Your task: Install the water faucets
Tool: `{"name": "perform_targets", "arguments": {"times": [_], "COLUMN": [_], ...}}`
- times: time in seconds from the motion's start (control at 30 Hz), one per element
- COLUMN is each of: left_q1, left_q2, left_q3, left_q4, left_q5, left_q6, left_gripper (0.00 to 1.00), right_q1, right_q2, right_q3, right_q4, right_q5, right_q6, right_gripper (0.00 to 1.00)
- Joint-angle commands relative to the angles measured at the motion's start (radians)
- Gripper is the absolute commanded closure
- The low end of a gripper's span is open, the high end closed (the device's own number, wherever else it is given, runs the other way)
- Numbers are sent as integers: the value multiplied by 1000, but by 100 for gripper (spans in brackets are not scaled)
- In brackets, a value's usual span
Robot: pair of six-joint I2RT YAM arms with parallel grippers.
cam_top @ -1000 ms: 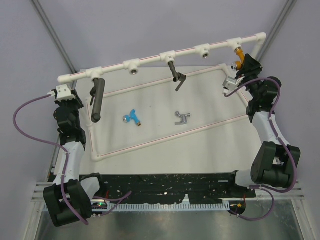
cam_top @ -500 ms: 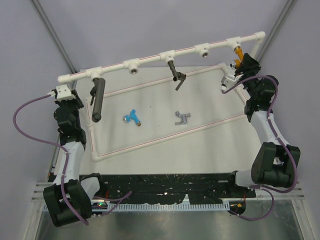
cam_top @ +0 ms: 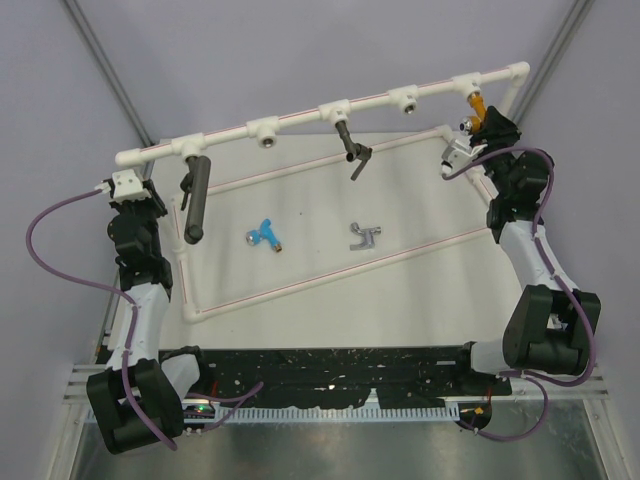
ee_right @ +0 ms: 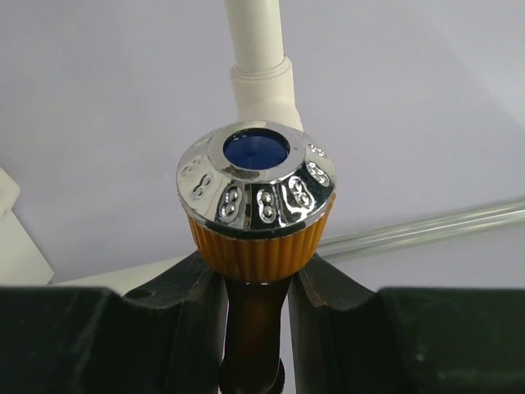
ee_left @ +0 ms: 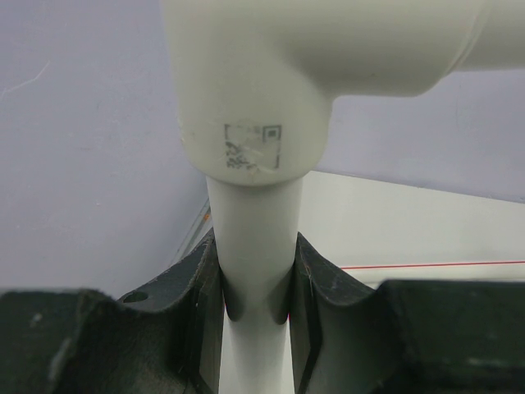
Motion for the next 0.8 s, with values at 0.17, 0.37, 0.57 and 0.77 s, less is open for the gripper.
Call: {"name": "perform_targets", "arguments": {"times": [0.17, 0.37, 0.57, 0.77], "left_q1": [2, 2, 1, 2], "left_q2": [-10, -8, -4, -2], "left_q3": [-15, -13, -12, -12], "left_q4": [5, 5, 7, 5], "left_q5": [2, 1, 1, 1], "left_q6": [-5, -4, -7, -5], "left_gripper": [100, 100, 100, 100], "right_q1": [46, 52, 60, 61], "right_q2": [17, 31, 40, 50], "right_q3": [35, 51, 61, 57], "right_q4": [33, 69, 103, 106], "right_q5": [80, 91, 105, 129], "right_q6": [86, 174, 308, 417], "right_gripper": [95, 95, 95, 95]}}
